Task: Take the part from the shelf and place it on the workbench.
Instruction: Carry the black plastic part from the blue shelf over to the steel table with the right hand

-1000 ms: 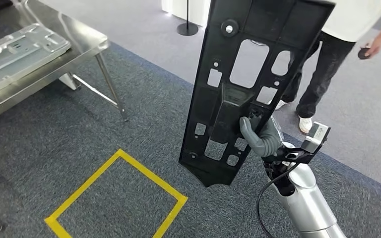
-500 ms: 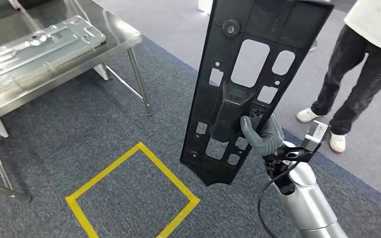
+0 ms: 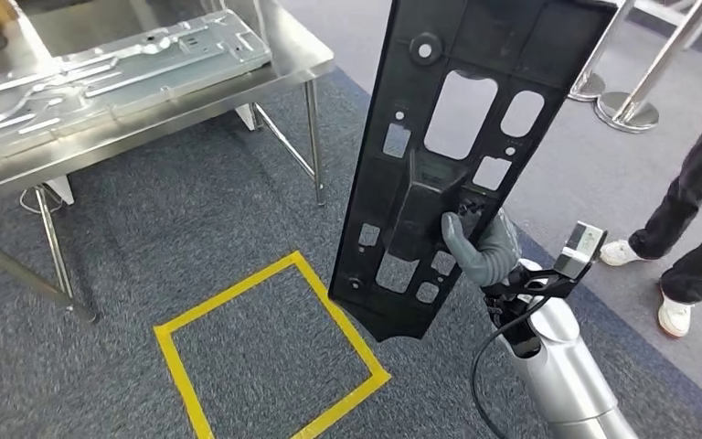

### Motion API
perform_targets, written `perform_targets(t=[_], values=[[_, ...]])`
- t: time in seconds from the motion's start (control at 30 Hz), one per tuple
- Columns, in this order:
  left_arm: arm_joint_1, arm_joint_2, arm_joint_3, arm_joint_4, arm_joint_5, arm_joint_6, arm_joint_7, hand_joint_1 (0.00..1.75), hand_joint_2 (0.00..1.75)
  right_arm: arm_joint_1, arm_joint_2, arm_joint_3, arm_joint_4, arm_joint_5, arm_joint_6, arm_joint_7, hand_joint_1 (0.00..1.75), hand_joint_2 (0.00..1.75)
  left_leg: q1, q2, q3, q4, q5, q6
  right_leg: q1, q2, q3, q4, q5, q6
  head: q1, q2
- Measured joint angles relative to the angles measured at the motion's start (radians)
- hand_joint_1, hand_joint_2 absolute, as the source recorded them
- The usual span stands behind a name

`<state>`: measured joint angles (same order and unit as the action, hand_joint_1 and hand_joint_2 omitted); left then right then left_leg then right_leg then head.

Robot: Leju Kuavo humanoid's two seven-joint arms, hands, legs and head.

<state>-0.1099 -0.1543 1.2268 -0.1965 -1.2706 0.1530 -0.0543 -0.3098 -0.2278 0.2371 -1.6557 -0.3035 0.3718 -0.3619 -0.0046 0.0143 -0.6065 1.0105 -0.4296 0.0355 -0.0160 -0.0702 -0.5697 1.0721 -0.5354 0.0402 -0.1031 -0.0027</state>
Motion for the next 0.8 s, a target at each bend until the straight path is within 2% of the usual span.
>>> perform_targets(t=[0.03, 0.1, 0.13, 0.17, 0.2, 0.23, 0.3, 0.37, 0.43, 0.47, 0.5, 0.57, 0.63, 0.67, 0.7, 0.73, 0.8], values=[[-0.002, 0.0, 0.0, 0.0, 0.0, 0.0, 0.0, 0.0, 1.75, 0.001, 0.002, -0.001, 0.0, 0.0, 0.001, 0.0, 1.69, 1.75, 0.001, -0.01, 0.001, -0.002, 0.001, 0.004, -0.002, 0.03, -0.026, 0.057, -0.029, 0.001, 0.0, 0.0], [-0.007, 0.0, 0.0, 0.0, 0.0, 0.0, 0.0, 0.0, 1.75, 0.008, 0.003, -0.004, 0.001, -0.001, 0.002, 0.0, 1.69, 1.75, 0.001, -0.034, 0.001, -0.002, 0.002, 0.008, -0.003, 0.058, -0.092, 0.18, -0.075, 0.002, 0.0, 0.0], [-0.007, 0.0, 0.0, 0.0, 0.0, 0.0, 0.0, 0.0, 1.75, 0.012, 0.004, -0.004, 0.002, -0.001, 0.002, 0.001, 1.69, 1.75, 0.001, -0.048, 0.001, -0.001, 0.002, 0.007, -0.003, 0.061, -0.112, 0.208, -0.074, 0.003, 0.0, 0.0], [-0.006, 0.0, 0.0, 0.0, 0.0, -0.001, 0.0, 0.0, 1.75, 0.015, 0.004, -0.004, 0.002, -0.001, 0.002, 0.002, 1.69, 1.75, 0.002, -0.06, 0.001, 0.0, 0.001, 0.007, -0.004, 0.062, -0.118, 0.207, -0.058, 0.003, 0.0, 0.0], [-0.004, 0.0, 0.0, 0.0, 0.0, -0.001, 0.0, 0.0, 1.75, 0.015, 0.004, -0.004, 0.002, -0.001, 0.002, 0.002, 1.69, 1.75, 0.002, -0.074, 0.002, 0.003, 0.0, 0.005, -0.006, 0.065, -0.104, 0.165, -0.023, 0.003, 0.0, 0.0], [-0.003, 0.0, 0.0, 0.0, 0.0, -0.002, 0.0, 0.0, 1.75, 0.015, 0.004, -0.005, 0.002, -0.001, 0.002, 0.003, 1.69, 1.75, 0.004, -0.087, 0.002, 0.007, -0.002, 0.002, -0.008, 0.074, -0.078, 0.099, 0.017, 0.002, 0.0, 0.0], [-0.003, 0.0, 0.0, 0.0, 0.0, -0.002, 0.0, 0.0, 1.75, 0.016, 0.005, -0.006, 0.001, 0.001, 0.002, 0.007, 1.69, 1.75, 0.005, -0.11, -0.003, 0.016, -0.006, -0.008, -0.012, 0.115, -0.032, -0.012, 0.063, -0.002, 0.0, 0.0], [-0.004, 0.0, 0.0, 0.0, -0.001, -0.002, 0.0, 0.0, 1.75, 0.019, 0.007, -0.008, -0.002, 0.004, 0.001, 0.013, 1.69, 1.75, 0.008, -0.129, -0.012, 0.018, -0.005, -0.02, -0.01, 0.139, -0.022, -0.04, 0.062, -0.008, 0.0, 0.0], [0.0, 0.001, 0.0, 0.0, -0.001, -0.002, 0.0, 0.0, 1.75, 0.019, 0.007, -0.009, -0.004, 0.009, 0.0, 0.019, 1.69, 1.75, 0.011, -0.14, -0.016, 0.018, -0.003, -0.032, -0.01, 0.121, -0.019, -0.045, 0.066, -0.019, 0.0, 0.0], [0.001, 0.001, 0.0, 0.0, -0.001, -0.002, 0.0, 0.0, 1.75, 0.018, 0.007, -0.009, -0.004, 0.011, 0.0, 0.022, 1.69, 1.75, 0.009, -0.126, -0.02, 0.026, -0.009, -0.037, -0.012, 0.111, -0.015, -0.048, 0.066, -0.027, 0.0, 0.0], [0.002, 0.001, 0.0, 0.0, -0.001, -0.002, 0.0, 0.0, 1.75, 0.016, 0.006, -0.011, -0.003, 0.013, 0.0, 0.024, 1.69, 1.75, 0.008, -0.103, -0.031, 0.051, -0.024, -0.041, -0.013, 0.099, -0.011, -0.052, 0.067, -0.033, 0.0, 0.0], [0.0, 0.001, 0.0, 0.0, -0.001, -0.002, -0.002, 0.0, 1.75, 0.014, 0.004, -0.016, -0.001, 0.017, 0.001, 0.028, 1.69, 1.75, 0.008, -0.048, -0.081, 0.159, -0.078, -0.048, -0.011, 0.074, -0.006, -0.054, 0.065, -0.042, 0.0, 0.0], [-0.003, 0.001, 0.0, 0.0, -0.001, -0.002, -0.005, 0.0, 1.75, 0.012, 0.003, -0.02, 0.005, 0.019, 0.002, 0.031, 1.69, 1.75, 0.011, -0.029, -0.138, 0.275, -0.12, -0.053, -0.006, 0.047, -0.004, -0.053, 0.062, -0.045, 0.0, 0.0], [-0.003, 0.001, 0.0, 0.0, -0.001, -0.002, -0.006, 0.0, 1.75, 0.01, 0.003, -0.021, 0.008, 0.019, 0.003, 0.032, 1.69, 1.75, 0.012, -0.025, -0.146, 0.292, -0.118, -0.054, -0.005, 0.035, -0.003, -0.052, 0.06, -0.046, 0.0, 0.0], [-0.002, 0.001, 0.0, 0.0, -0.001, -0.003, -0.006, 0.0, 1.75, 0.008, 0.003, -0.022, 0.01, 0.019, 0.004, 0.033, 1.69, 1.75, 0.012, -0.022, -0.135, 0.27, -0.098, -0.053, -0.005, 0.024, -0.001, -0.052, 0.058, -0.045, 0.0, 0.0], [-0.002, 0.001, 0.0, 0.0, -0.001, -0.003, -0.006, 0.0, 1.75, 0.005, 0.003, -0.022, 0.011, 0.019, 0.005, 0.033, 1.69, 1.75, 0.012, -0.015, -0.104, 0.212, -0.066, -0.049, -0.004, 0.013, 0.002, -0.052, 0.055, -0.043, 0.0, 0.0], [-0.001, 0.001, 0.0, 0.0, -0.001, -0.003, -0.006, 0.0, 1.75, -0.002, 0.003, -0.024, 0.012, 0.019, 0.007, 0.034, 1.69, 1.75, 0.004, 0.022, -0.034, 0.077, -0.02, -0.037, -0.001, -0.006, 0.008, -0.051, 0.05, -0.037, 0.0, 0.0]])
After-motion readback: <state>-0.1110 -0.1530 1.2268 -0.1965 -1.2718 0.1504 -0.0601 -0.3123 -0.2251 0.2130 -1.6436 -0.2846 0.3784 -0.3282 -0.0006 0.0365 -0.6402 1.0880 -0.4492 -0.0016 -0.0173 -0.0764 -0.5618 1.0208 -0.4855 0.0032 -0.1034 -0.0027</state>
